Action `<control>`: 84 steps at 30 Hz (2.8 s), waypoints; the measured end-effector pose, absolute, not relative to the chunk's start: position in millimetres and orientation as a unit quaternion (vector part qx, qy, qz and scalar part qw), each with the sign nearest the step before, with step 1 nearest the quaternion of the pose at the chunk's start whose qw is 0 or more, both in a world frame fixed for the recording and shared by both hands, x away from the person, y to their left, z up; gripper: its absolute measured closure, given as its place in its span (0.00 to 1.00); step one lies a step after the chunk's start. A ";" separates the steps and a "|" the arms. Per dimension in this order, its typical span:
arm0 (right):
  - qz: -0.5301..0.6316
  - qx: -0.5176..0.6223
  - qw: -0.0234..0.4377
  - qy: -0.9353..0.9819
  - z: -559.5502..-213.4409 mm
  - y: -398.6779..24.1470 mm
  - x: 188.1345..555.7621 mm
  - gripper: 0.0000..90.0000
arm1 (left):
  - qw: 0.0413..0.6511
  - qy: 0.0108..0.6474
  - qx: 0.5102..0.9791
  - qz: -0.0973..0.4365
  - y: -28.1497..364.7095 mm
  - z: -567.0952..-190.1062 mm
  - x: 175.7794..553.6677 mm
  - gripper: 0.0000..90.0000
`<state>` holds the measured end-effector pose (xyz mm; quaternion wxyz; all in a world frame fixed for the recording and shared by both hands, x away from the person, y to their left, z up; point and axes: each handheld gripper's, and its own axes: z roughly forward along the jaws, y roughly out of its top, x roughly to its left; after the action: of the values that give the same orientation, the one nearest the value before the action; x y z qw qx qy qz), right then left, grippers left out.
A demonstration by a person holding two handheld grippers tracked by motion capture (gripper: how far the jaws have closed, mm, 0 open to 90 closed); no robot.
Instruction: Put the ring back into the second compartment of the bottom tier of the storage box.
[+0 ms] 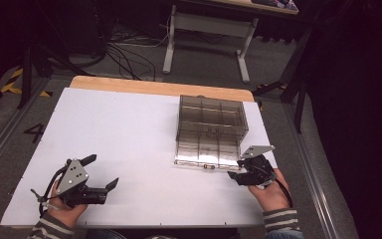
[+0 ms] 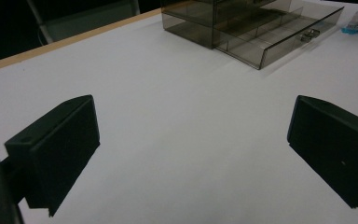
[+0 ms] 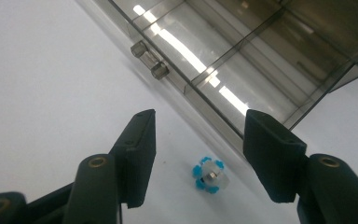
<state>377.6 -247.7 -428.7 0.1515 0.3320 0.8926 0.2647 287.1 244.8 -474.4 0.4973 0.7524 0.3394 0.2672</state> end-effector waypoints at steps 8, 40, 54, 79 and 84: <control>0.236 0.351 0.140 0.895 -434.9 -249.5 381.5 0.51 | 0.498 0.339 0.752 0.267 245.3 -474.4 287.2 0.03; 0.170 0.373 0.112 0.905 -453.5 -251.8 389.5 0.83 | 0.499 0.339 0.752 0.266 245.1 -474.4 287.0 0.03; 0.190 0.363 0.139 0.902 -441.0 -252.2 383.3 0.83 | 0.499 0.339 0.752 0.266 245.2 -474.3 286.6 0.03; 0.239 0.349 0.178 0.889 -419.8 -250.7 377.7 0.83 | 0.498 0.340 0.752 0.266 244.5 -474.5 287.5 0.03; 0.253 0.346 0.189 0.884 -415.6 -247.6 379.0 0.83 | 0.497 0.340 0.753 0.267 244.6 -474.5 287.5 0.03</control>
<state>379.0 -247.6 -415.6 0.1888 0.3457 0.8836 0.2532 287.5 244.6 -474.5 0.4974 0.7525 0.3395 0.2665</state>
